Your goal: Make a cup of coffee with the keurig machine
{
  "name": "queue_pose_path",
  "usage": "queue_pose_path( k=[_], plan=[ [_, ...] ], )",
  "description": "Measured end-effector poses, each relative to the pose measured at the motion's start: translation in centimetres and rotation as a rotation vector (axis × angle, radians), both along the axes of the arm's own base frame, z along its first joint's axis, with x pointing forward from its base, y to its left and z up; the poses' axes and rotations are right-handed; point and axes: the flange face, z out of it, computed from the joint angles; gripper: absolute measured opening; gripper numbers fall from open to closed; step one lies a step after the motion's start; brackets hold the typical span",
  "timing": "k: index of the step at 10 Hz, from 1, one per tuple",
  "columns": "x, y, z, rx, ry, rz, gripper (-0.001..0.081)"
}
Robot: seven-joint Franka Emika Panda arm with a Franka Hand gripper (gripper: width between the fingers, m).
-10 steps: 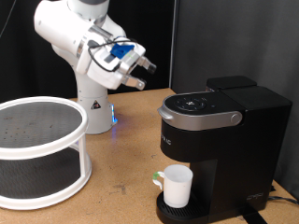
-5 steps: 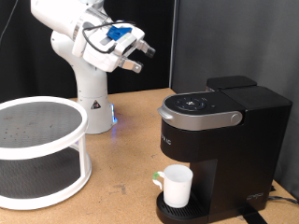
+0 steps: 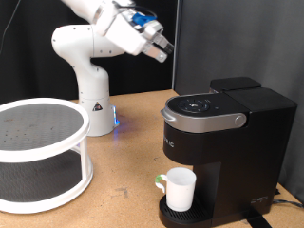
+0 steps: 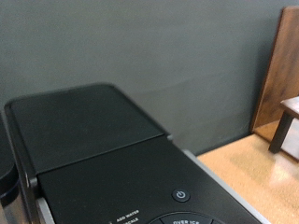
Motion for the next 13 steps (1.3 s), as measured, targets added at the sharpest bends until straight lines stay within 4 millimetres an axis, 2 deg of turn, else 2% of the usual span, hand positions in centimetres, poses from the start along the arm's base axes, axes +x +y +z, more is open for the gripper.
queue_pose_path(
  k=[3,4,7,11,13],
  plan=[
    [2.0,3.0,2.2,-0.183,0.016,0.099,0.0803],
    [2.9,3.3,2.3,-0.223,0.026,0.115,0.0803],
    [3.1,3.5,2.7,-0.233,0.028,0.120,0.0803],
    [5.9,5.7,6.1,-0.525,-0.002,0.200,0.0803],
    [7.2,6.7,6.9,-0.633,-0.012,0.301,0.0803]
  ],
)
